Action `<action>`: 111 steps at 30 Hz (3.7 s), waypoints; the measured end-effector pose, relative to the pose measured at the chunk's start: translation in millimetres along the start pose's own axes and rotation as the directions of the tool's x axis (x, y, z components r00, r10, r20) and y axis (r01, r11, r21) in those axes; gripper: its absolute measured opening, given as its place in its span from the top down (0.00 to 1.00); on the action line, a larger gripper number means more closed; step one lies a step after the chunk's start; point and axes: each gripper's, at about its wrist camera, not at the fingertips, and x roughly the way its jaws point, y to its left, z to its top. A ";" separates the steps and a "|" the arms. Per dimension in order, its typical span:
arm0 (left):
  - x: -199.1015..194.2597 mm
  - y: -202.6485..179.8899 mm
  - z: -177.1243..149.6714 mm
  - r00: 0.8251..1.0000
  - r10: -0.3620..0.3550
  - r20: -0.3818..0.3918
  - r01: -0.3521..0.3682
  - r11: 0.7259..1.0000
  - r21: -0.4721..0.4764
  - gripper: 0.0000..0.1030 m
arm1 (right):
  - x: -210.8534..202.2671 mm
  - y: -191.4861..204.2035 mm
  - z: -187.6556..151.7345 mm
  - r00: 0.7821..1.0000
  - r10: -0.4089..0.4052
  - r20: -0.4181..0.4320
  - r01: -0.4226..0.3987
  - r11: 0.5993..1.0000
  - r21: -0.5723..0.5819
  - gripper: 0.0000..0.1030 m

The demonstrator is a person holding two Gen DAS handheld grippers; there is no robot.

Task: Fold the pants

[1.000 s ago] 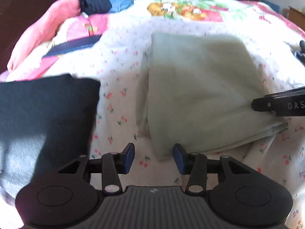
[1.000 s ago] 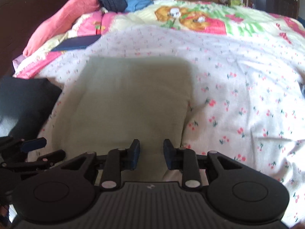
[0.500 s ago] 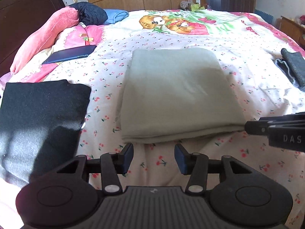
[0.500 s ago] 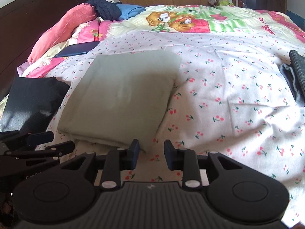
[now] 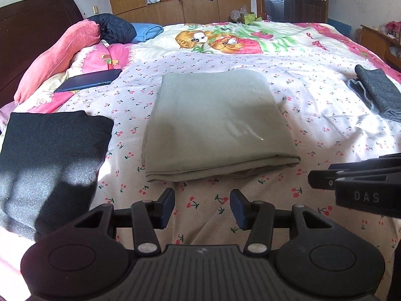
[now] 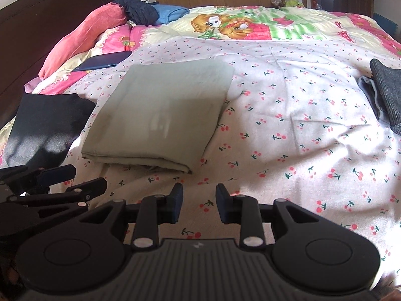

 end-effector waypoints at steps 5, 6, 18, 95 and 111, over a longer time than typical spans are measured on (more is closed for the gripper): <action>0.8 -2.4 -1.2 1.000 0.003 -0.002 -0.003 1.000 0.007 0.40 | 1.1 -0.4 -6.2 1.000 0.005 -0.012 -0.005 1.000 0.005 0.71; 1.0 -2.8 -1.3 1.000 0.004 -0.001 -0.004 1.000 0.008 0.40 | 1.6 -0.9 -6.6 1.000 0.006 -0.013 -0.006 1.000 0.008 0.71; 12.8 8.2 13.5 0.999 0.028 0.018 -0.029 0.999 0.023 0.39 | 8.6 -12.2 17.8 1.000 0.001 0.018 -0.002 0.999 0.041 0.71; 76.5 55.2 73.9 0.988 -0.109 0.113 0.100 0.992 0.080 0.53 | 40.6 -55.5 93.1 0.988 0.020 0.154 -0.028 0.998 0.051 0.73; 46.8 26.1 64.6 0.997 -0.029 0.071 0.026 0.998 0.053 0.38 | 10.0 -30.8 67.4 0.985 -0.004 0.170 -0.002 0.999 0.033 0.63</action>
